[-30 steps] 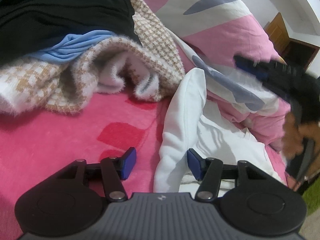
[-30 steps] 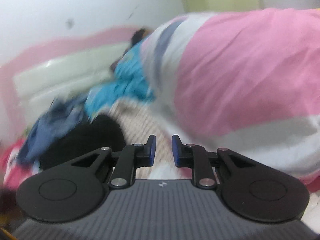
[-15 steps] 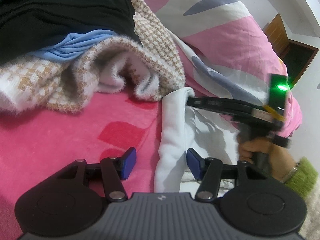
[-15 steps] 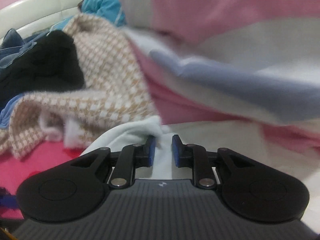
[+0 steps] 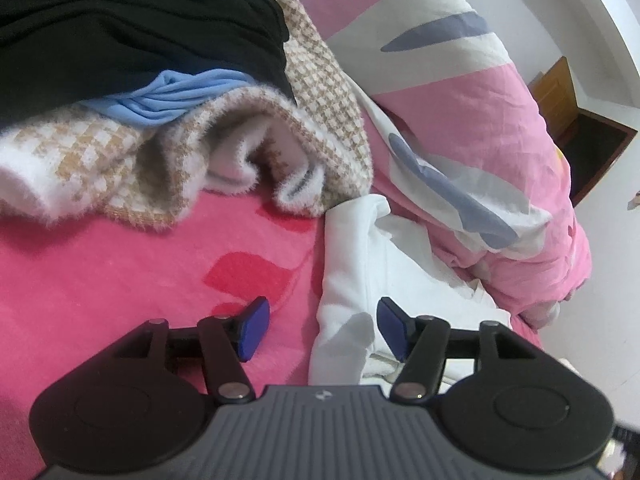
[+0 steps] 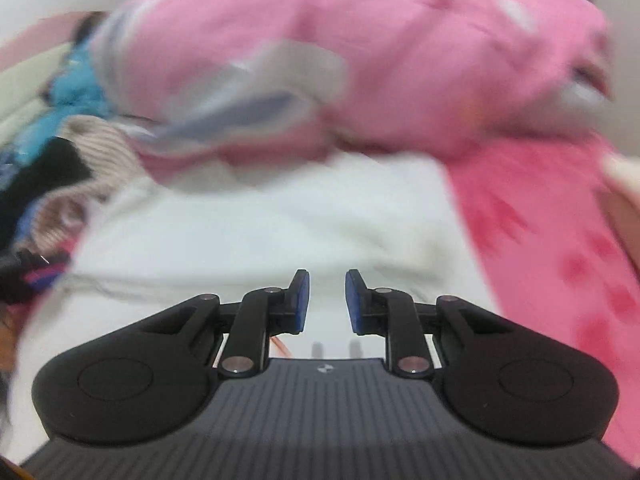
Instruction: Fold clothes
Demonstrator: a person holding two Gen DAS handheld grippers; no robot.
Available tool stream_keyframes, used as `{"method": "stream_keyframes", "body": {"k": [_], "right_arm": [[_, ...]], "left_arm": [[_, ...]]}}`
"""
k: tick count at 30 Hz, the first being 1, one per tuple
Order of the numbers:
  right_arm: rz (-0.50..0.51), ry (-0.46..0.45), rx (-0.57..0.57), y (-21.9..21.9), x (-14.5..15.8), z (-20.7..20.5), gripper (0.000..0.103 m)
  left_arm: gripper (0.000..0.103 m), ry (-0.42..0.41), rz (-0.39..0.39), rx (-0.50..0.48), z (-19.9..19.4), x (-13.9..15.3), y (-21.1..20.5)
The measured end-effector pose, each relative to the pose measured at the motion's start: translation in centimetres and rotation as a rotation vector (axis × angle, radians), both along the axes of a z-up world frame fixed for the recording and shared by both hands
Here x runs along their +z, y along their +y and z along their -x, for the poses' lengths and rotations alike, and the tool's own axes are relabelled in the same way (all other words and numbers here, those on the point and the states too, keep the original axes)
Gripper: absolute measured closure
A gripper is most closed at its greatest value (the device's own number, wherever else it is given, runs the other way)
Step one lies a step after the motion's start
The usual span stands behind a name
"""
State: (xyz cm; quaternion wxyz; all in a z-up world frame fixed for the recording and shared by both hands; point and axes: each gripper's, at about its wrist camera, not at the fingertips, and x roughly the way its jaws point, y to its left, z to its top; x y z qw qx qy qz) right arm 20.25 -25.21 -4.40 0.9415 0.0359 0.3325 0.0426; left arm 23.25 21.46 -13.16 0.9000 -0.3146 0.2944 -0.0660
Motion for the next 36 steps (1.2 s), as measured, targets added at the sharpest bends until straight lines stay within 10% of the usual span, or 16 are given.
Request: {"method": "stream_keyframes", "body": {"k": [6, 14, 18, 23, 26, 29, 36], "right_arm": [[-0.001, 0.017, -0.105, -3.0, -1.8, 2.6, 0.084], [0.101, -0.140, 0.051, 1.8, -0.8, -6.0, 0.084], [0.188, -0.007, 0.006, 0.9, -6.3, -10.2, 0.084], [-0.057, -0.050, -0.066, -2.8, -5.5, -9.8, 0.076], [-0.081, -0.083, -0.104, -4.1, -3.9, -10.0, 0.053], [-0.094, -0.028, -0.105, -4.6, -4.1, -11.1, 0.051], [0.057, 0.035, -0.039, -2.6, -5.3, -12.4, 0.095]], "left_arm": [[0.036, 0.010, -0.046, -0.019, -0.3, 0.0, -0.6], [0.036, 0.009, -0.041, -0.026, -0.3, 0.0, -0.6], [0.034, 0.009, -0.042, -0.037, -0.3, 0.0, -0.6], [0.034, 0.006, -0.035, -0.038, -0.3, 0.0, -0.5], [0.034, 0.003, -0.036, -0.039, -0.2, 0.1, -0.5], [0.033, 0.000, -0.033, -0.039, -0.2, 0.1, -0.4], [0.033, -0.005, -0.031, -0.038, -0.1, 0.2, -0.4]]}}
